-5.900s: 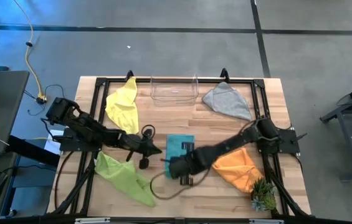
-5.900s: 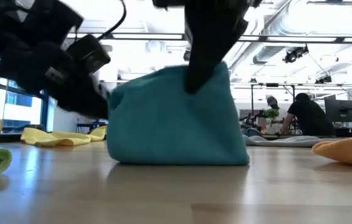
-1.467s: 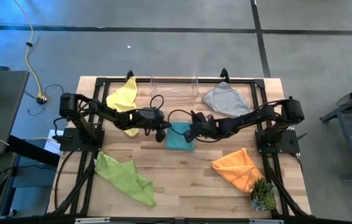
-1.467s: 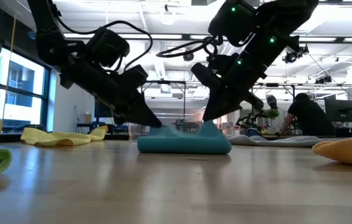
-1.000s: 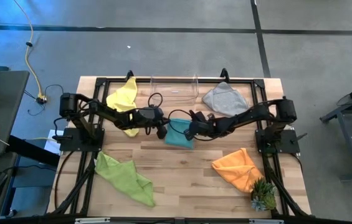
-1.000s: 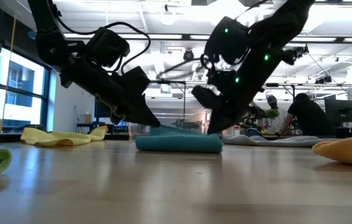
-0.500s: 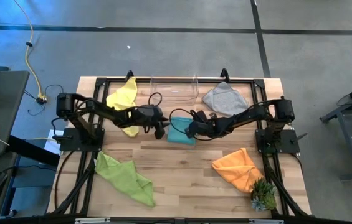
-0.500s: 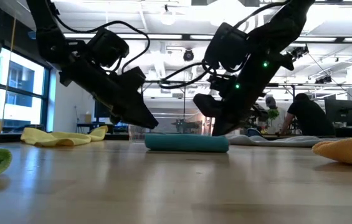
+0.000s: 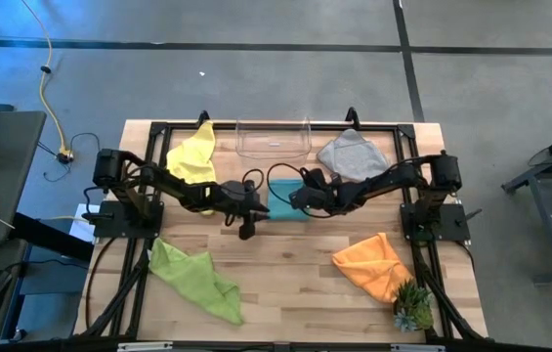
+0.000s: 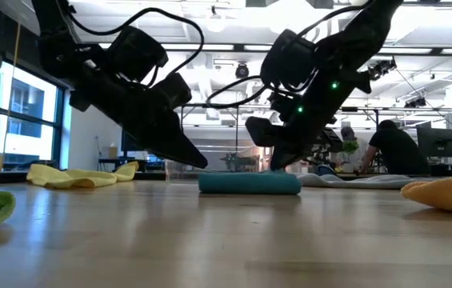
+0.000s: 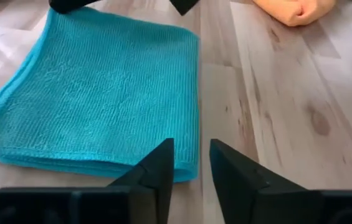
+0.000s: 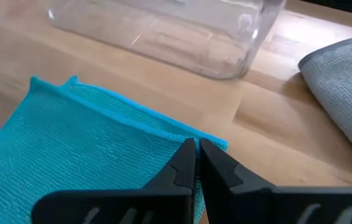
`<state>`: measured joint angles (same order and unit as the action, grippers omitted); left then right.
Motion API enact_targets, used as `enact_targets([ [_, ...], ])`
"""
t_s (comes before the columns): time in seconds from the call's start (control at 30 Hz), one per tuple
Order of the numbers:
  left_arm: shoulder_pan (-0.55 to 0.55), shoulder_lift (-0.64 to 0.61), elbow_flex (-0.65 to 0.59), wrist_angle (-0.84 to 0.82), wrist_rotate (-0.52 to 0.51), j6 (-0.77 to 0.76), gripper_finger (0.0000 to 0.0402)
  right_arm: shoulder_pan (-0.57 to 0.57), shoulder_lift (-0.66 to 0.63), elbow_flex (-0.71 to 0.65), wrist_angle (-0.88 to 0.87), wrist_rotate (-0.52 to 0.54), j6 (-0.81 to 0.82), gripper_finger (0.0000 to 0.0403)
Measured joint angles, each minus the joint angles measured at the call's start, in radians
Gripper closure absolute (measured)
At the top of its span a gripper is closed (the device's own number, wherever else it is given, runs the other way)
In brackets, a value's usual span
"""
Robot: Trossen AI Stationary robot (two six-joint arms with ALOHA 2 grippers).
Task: Fold microfiber towels
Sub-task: Fold the blue towel
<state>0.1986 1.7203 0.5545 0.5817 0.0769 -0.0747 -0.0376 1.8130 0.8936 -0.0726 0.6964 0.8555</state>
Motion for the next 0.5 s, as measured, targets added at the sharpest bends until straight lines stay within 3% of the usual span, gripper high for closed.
enact_targets([
  [0.33,0.003,0.000,0.000,-0.003,0.001,0.026,0.0370,-0.040,0.059,0.001,0.028,-0.051,0.011,0.0397],
  [0.5,0.060,0.000,0.013,0.000,0.055,0.026,0.0397,-0.059,0.037,0.001,0.021,-0.094,-0.008,0.0342],
])
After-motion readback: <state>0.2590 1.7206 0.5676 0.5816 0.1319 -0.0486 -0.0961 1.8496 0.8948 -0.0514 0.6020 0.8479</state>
